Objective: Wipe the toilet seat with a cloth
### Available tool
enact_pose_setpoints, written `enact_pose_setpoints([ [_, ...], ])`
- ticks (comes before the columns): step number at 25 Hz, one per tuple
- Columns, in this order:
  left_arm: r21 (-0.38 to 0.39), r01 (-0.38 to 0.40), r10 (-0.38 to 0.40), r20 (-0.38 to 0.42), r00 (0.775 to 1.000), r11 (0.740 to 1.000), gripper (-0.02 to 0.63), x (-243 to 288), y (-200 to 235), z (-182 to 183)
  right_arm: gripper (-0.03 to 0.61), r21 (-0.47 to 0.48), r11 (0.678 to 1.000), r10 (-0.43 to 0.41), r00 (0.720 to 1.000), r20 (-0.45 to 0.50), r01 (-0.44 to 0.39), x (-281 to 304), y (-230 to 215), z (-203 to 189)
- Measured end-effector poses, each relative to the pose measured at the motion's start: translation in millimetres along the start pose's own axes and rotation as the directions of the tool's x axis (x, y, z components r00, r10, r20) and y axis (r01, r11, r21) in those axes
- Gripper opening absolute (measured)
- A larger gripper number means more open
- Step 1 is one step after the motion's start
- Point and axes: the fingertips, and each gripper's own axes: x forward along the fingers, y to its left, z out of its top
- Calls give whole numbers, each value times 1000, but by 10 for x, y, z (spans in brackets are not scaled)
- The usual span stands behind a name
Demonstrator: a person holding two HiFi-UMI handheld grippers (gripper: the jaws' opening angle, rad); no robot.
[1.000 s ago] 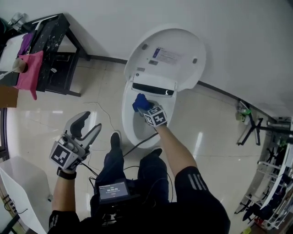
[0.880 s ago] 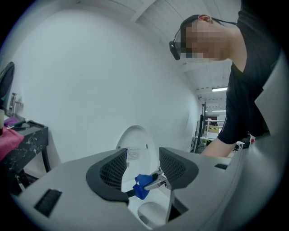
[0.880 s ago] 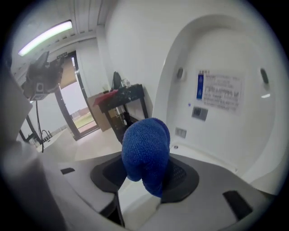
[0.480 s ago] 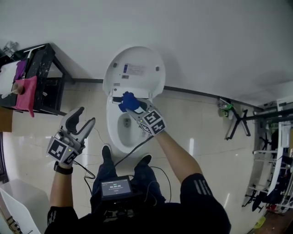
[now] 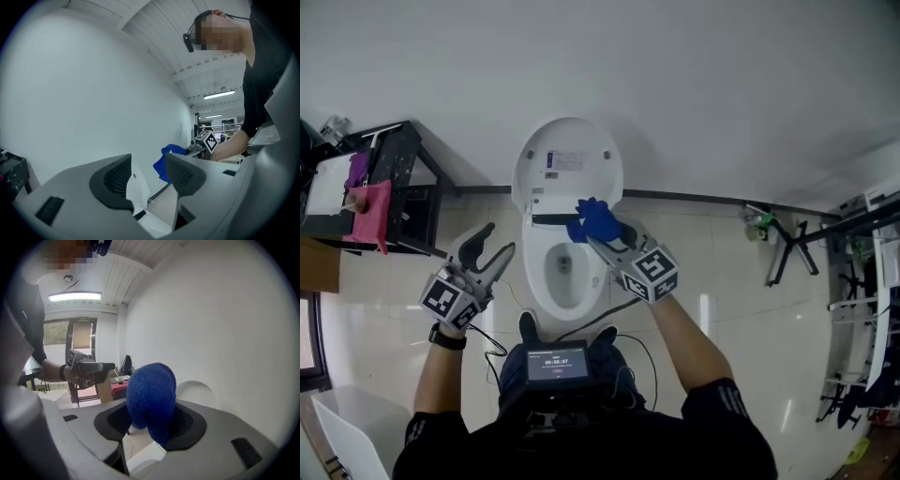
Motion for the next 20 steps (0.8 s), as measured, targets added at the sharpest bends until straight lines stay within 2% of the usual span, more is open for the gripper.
enact_pose_setpoints([
  [3, -10, 28, -29, -15, 999, 1000, 221, 99, -246, 156, 210, 1, 1000, -22, 999, 37, 22, -312, -18, 158],
  [8, -19, 38, -38, -3, 999, 999, 220, 182, -413, 221, 210, 41, 998, -44, 993, 108, 40, -733, -27, 300],
  [15, -10, 60, -60, 15, 998, 998, 221, 278, -437, 238, 209, 144, 984, -132, 977, 165, 109, -1168, -147, 351],
  [20, -26, 65, -65, 19, 998, 998, 220, 330, -425, 340, 207, 168, 976, -169, 969, 182, 138, -1278, -217, 448],
])
